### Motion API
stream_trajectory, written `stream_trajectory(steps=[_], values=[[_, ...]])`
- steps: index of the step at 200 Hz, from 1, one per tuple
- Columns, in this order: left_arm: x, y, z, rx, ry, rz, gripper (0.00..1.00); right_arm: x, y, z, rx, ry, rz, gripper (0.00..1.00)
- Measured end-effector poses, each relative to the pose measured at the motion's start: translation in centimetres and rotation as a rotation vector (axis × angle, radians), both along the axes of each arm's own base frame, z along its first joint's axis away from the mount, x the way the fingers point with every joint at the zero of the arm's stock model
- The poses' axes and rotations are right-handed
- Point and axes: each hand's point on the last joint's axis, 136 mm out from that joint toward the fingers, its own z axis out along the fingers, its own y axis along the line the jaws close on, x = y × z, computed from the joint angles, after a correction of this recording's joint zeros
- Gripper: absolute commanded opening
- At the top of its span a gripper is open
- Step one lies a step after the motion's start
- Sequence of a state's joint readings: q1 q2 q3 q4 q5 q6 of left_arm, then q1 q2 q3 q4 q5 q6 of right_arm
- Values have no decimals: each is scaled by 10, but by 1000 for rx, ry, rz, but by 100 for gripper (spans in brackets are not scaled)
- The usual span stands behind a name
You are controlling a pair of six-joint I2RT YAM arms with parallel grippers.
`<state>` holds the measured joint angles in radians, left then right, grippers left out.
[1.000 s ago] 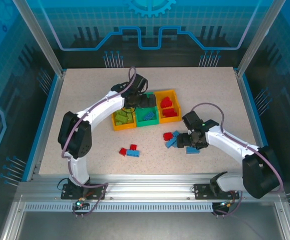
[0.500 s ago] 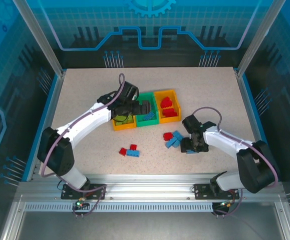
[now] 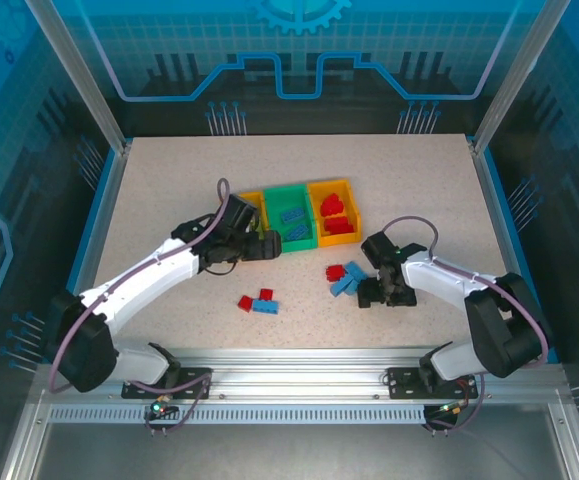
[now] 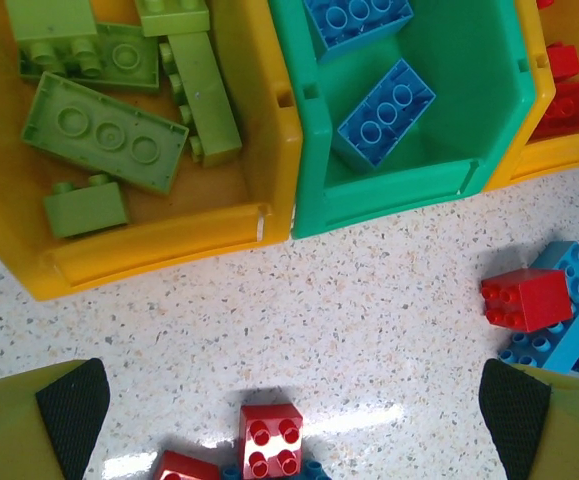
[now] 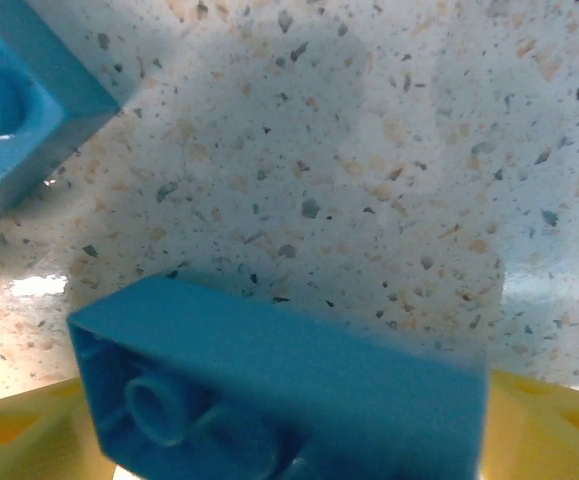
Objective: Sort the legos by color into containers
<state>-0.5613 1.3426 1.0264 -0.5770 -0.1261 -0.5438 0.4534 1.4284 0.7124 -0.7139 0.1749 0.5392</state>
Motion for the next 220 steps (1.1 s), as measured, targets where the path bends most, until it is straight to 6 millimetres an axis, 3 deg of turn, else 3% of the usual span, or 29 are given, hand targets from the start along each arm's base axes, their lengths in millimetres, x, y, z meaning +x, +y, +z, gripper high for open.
stream_trajectory(steps=[85,141,183,220], values=[[-15,11,-13,8,25,28,99,2,2,-1,-13,24,21,88],[-17,14,-11,4,16,37,99,32,7,11,-39,0,57,90],[-19,15,-14,7,21,37,99,33,-7,7,-78,42,65,92],[-19,15,-15,8,22,37,99,38,-2,6,-64,59,111,87]])
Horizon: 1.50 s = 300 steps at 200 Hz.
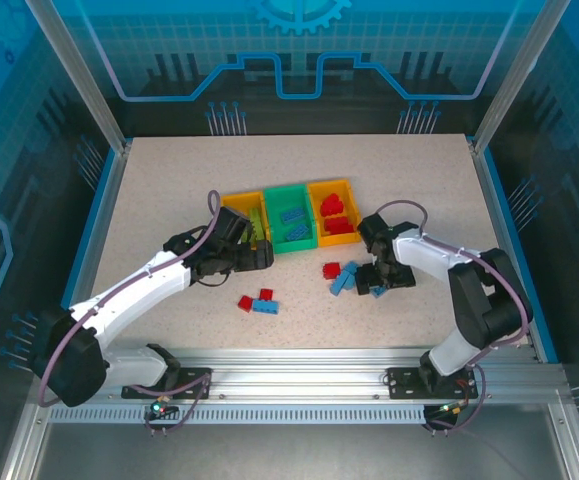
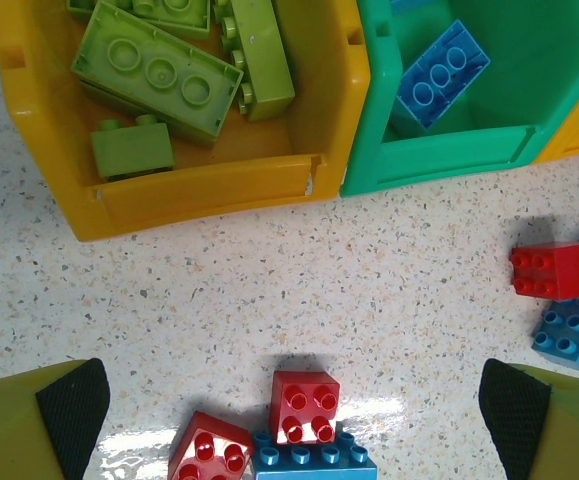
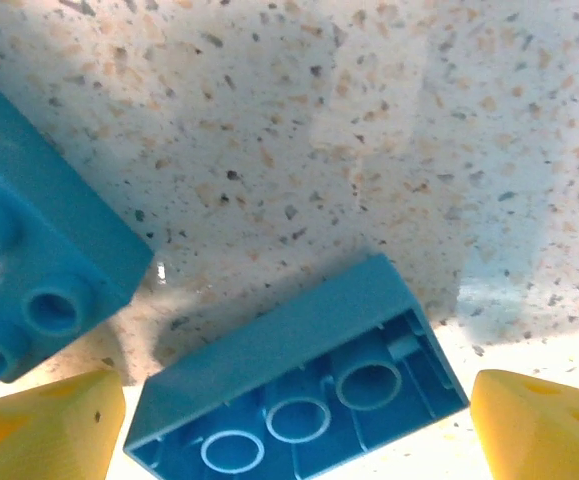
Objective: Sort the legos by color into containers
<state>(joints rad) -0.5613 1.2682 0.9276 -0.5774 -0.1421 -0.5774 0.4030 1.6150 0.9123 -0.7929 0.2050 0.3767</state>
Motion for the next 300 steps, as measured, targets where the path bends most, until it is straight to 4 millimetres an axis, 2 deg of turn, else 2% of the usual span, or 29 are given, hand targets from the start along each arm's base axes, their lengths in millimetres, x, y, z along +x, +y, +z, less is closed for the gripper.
stream_trajectory(steps=[63,135,190,235,300], values=[[0,0,-1,1,1,0,99,2,3,-4,0,29,50,86],[-2,1,-5,5,9,0,99,2,10,-6,-6,61,85,76],[-3,2,-7,6,9,0,99,0,11,-5,-39,54,69,77],[-9,6,-14,15,23,1,99,-1,11,-4,-58,41,58,82],[-13,9,-8,3,1,3,99,-4,14,-3,-71,32,76,83]])
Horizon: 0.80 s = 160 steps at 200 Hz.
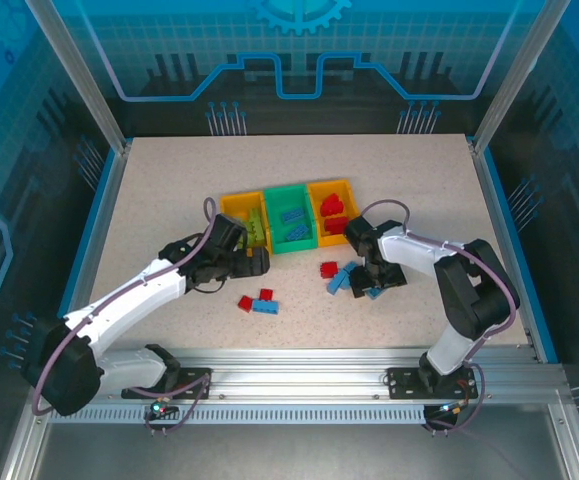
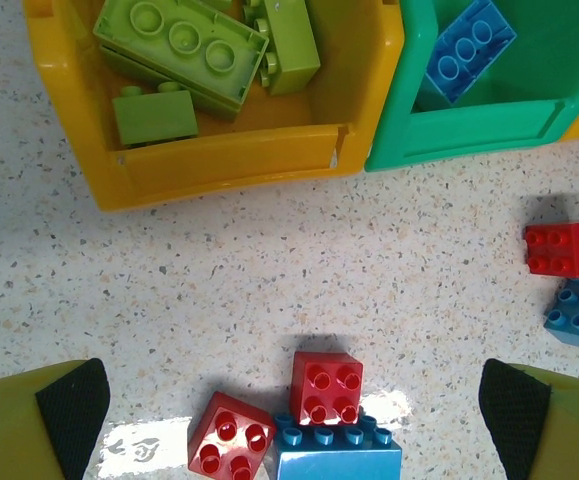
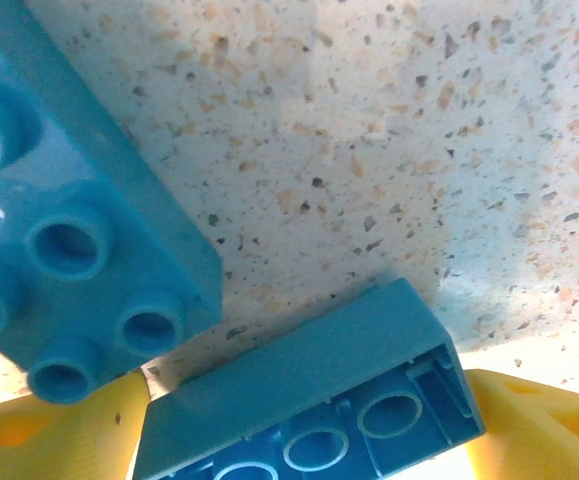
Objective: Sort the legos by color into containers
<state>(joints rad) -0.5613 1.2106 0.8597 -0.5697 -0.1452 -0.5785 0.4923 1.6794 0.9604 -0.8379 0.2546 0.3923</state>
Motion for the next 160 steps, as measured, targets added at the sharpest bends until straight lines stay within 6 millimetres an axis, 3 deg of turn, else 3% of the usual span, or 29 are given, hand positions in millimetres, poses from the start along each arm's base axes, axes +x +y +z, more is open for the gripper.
stream_trajectory(steps=[97,160], values=[[-3,2,2,-8,-10,4,99,-6,4,-1,21,6,-37,81],[-6,4,-1,-12,-1,16,99,-19,15,0,43,34,12,93]])
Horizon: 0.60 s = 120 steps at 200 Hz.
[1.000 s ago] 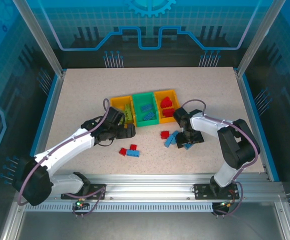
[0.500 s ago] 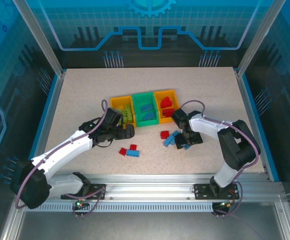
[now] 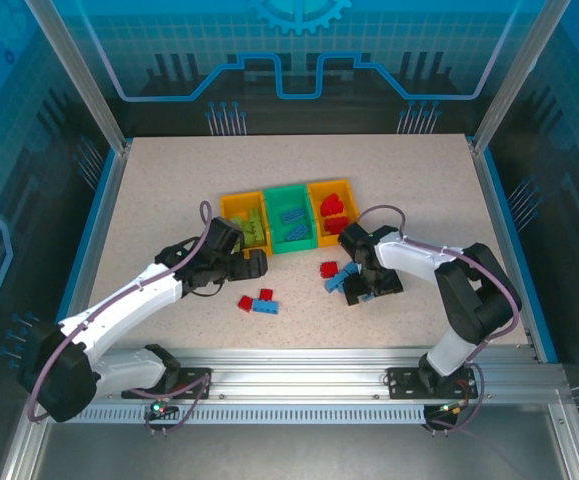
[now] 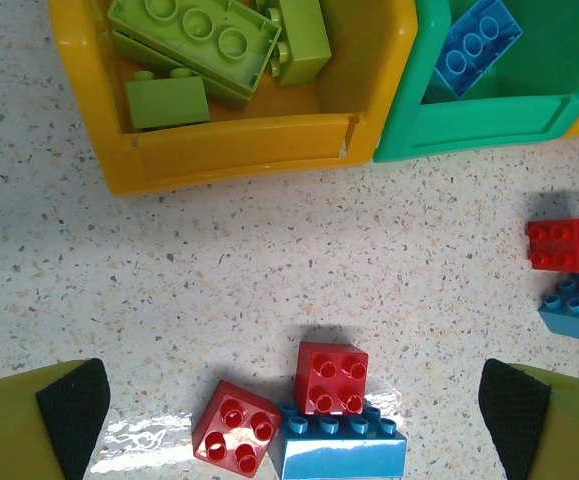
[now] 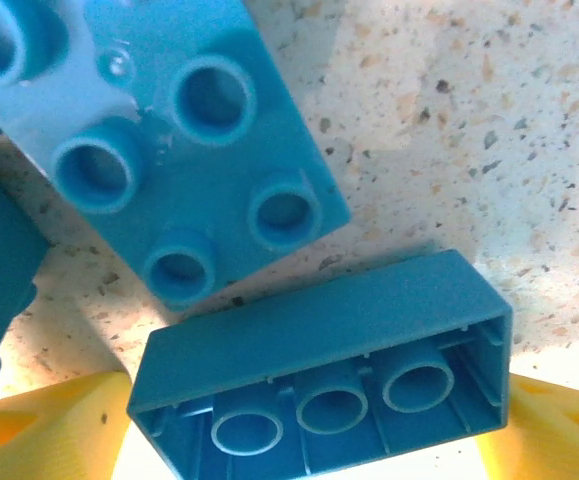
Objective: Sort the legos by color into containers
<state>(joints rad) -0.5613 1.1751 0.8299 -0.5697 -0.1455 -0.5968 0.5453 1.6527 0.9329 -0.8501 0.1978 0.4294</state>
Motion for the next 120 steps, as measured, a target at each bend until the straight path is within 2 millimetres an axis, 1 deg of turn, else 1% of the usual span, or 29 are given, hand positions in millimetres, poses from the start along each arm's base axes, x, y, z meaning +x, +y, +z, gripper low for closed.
stream_trajectory(steps=[25,44,72,96,120], values=[[-1,0,2,-4,-7,1,99,-1,0,0,5,8,30,94],[-1,1,4,-10,-15,0,99,0,2,1,11,14,45,92],[-4,3,2,-8,-12,1,99,1,4,-2,14,38,65,91],[-5,3,-1,-6,-5,4,99,1,5,-3,15,52,74,87],[-6,4,-2,-4,-3,4,99,1,7,-4,28,66,75,80]])
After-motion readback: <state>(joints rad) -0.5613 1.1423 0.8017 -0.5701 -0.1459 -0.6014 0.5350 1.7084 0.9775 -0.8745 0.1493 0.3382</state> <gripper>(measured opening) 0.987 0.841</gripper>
